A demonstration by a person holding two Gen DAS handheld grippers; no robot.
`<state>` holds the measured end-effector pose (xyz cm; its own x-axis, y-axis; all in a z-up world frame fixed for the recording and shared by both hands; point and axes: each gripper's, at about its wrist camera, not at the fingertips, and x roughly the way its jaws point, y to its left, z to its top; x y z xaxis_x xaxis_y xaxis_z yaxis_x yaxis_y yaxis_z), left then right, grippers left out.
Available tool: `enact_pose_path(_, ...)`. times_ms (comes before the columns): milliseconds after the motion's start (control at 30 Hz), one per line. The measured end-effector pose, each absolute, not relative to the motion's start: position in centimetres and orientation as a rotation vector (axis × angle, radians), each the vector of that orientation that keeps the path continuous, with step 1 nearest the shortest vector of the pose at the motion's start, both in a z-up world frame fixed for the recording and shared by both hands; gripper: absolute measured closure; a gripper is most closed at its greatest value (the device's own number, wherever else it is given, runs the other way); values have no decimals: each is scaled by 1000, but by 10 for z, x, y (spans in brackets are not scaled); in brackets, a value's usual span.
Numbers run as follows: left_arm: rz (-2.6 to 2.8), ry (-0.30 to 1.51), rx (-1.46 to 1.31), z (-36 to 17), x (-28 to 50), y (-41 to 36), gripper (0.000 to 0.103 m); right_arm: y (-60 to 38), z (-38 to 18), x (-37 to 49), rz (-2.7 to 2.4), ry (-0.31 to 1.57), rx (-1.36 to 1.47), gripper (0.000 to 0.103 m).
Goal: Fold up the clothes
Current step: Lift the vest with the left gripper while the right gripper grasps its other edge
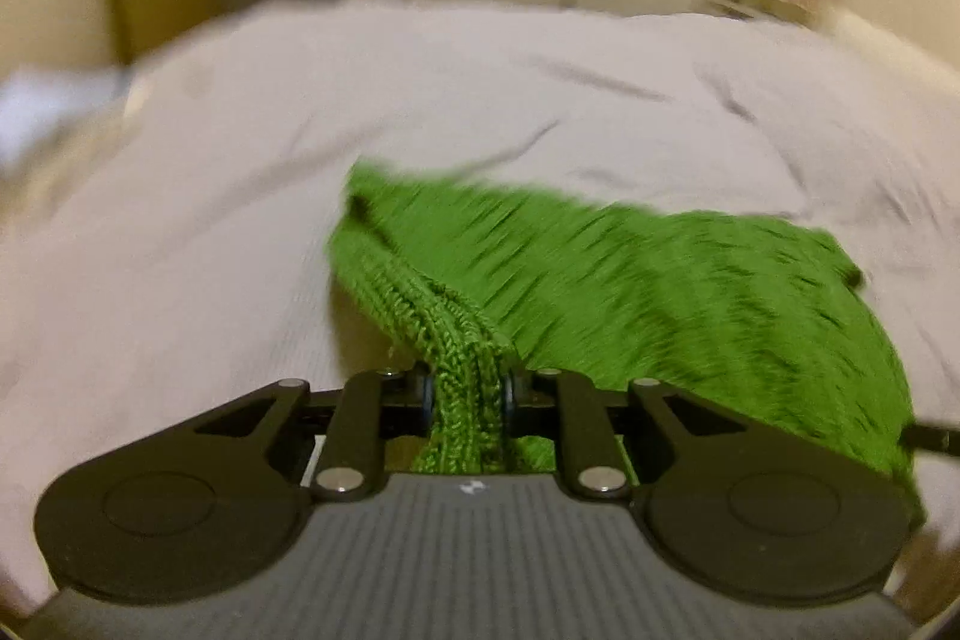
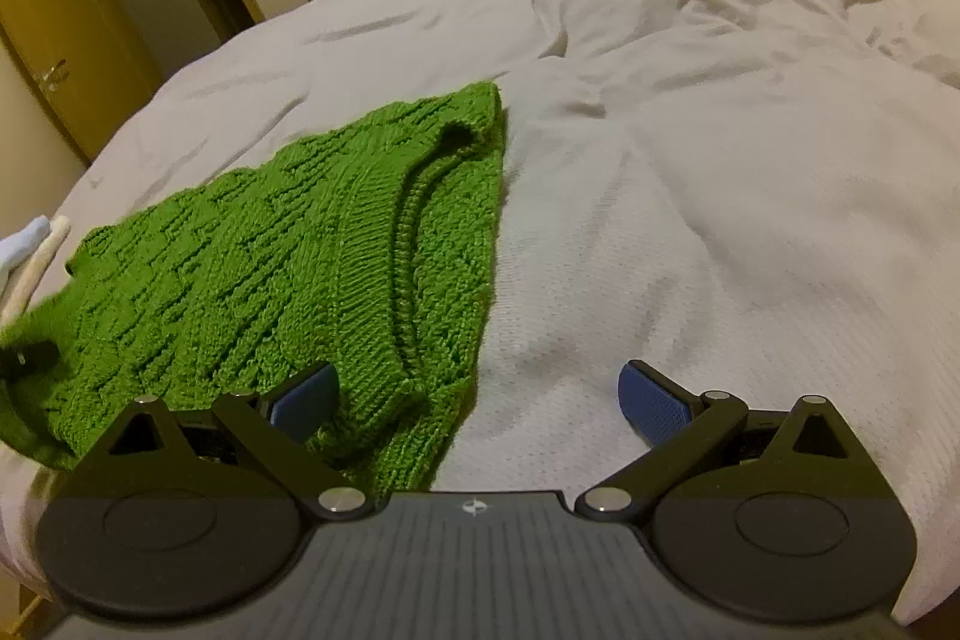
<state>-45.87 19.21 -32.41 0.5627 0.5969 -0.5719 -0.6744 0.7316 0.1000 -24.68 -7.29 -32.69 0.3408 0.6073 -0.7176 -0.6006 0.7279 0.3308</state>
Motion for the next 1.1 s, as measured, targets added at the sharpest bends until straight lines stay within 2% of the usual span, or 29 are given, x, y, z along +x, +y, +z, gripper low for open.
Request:
enact_pose_path(100, 638, 589, 38, -317, -437, 153, 88, -81, -325, -245, 771, 934, 26, 1)
enact_pose_path(300, 369, 625, 39, -336, -403, 104, 87, -100, -323, -235, 717, 933, 68, 1)
enact_pose_path(367, 316, 675, -2, -353, -394, 97, 81, -107, -323, -233, 701, 938, 77, 1)
enact_pose_path(467, 281, 657, -80, -349, -405, 103, 77, -114, -323, -231, 703, 941, 97, 1)
enact_pose_path(733, 263, 537, -249, -311, -439, 142, 77, -115, -319, -225, 731, 933, 155, 1)
enact_pose_path(800, 274, 565, -280, -317, -432, 161, 77, -114, -315, -224, 762, 923, 176, 2)
enact_pose_path(867, 282, 596, -312, -325, -425, 181, 82, -109, -311, -223, 813, 927, 201, 2)
enact_pose_path(933, 291, 627, -343, -333, -418, 202, 82, -102, -307, -219, 883, 945, 238, 8)
enact_pose_path(1033, 304, 674, -391, -345, -406, 232, 82, -86, -305, -210, 985, 1001, 255, 24)
enact_pose_path(1100, 312, 706, -423, -353, -399, 252, 82, -71, -305, -202, 1029, 1037, 233, 41)
